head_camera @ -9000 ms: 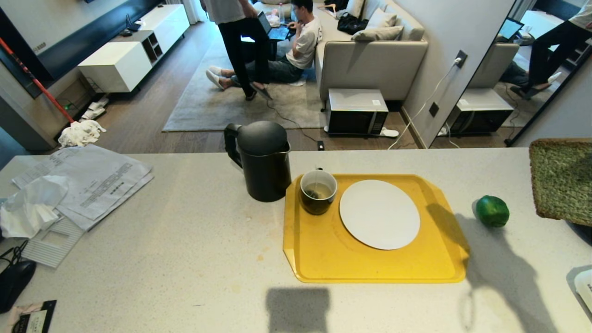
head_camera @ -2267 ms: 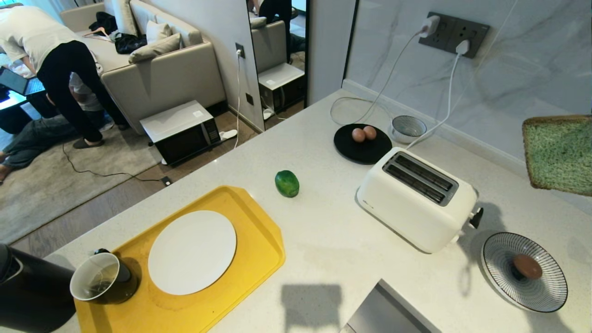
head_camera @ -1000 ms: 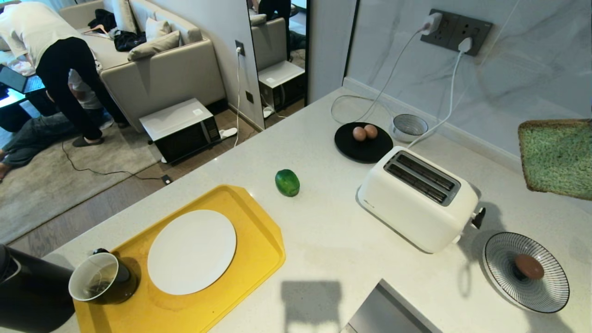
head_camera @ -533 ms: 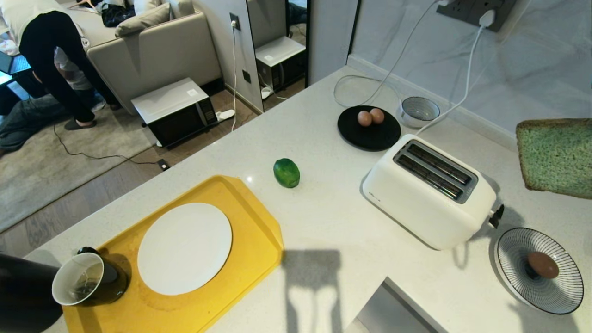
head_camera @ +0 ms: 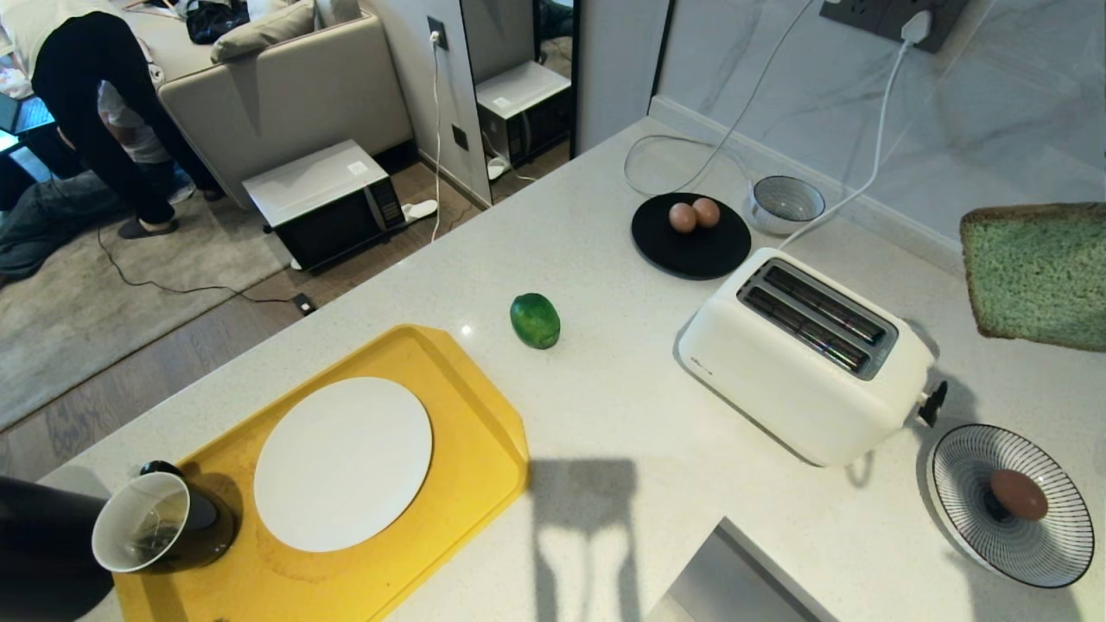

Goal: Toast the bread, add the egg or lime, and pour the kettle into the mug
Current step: Put the bread slices in the toaster

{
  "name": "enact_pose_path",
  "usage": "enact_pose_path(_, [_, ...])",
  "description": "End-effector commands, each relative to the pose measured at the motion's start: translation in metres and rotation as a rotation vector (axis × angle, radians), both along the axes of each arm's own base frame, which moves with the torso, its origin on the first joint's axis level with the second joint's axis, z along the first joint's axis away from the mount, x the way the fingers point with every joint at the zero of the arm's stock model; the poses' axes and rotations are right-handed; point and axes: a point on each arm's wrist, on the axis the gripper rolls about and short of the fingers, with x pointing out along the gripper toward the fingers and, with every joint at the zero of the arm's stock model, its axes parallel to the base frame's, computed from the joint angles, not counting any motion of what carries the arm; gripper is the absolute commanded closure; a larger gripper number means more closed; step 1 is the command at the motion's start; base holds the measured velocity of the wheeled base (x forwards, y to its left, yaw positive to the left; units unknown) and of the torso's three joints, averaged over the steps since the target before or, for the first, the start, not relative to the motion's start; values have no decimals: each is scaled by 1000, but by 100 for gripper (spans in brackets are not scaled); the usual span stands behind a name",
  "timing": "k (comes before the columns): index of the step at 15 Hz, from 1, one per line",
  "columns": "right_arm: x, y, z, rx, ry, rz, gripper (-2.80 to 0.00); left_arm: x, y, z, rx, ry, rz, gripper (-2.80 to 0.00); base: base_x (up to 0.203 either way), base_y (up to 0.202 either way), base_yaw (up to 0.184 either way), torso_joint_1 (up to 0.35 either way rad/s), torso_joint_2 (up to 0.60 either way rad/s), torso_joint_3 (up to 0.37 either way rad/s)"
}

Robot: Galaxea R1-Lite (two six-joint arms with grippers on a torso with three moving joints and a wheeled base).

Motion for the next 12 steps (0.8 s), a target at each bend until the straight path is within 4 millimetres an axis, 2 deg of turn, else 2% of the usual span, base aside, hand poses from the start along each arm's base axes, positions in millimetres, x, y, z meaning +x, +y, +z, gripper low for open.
enact_pose_path(1, [11, -2, 5, -46, -74, -51, 0, 0, 0, 0, 0, 1, 0, 0, 0, 0, 0, 0, 0, 0])
enact_pose_path(3, [13, -3, 10, -75, -150, -87, 0, 0, 0, 0, 0, 1, 0, 0, 0, 0, 0, 0, 0, 0])
enact_pose_path(8, [8, -1, 17, -22, -58, -103, 0, 0, 0, 0, 0, 1, 0, 0, 0, 0, 0, 0, 0, 0])
enact_pose_path(10, [17, -1, 11, -13, 63, -93, 0, 0, 0, 0, 0, 1, 0, 0, 0, 0, 0, 0, 0, 0])
enact_pose_path(12, [30, 0, 6, -32, 97, -71, 0, 0, 0, 0, 0, 1, 0, 0, 0, 0, 0, 0, 0, 0])
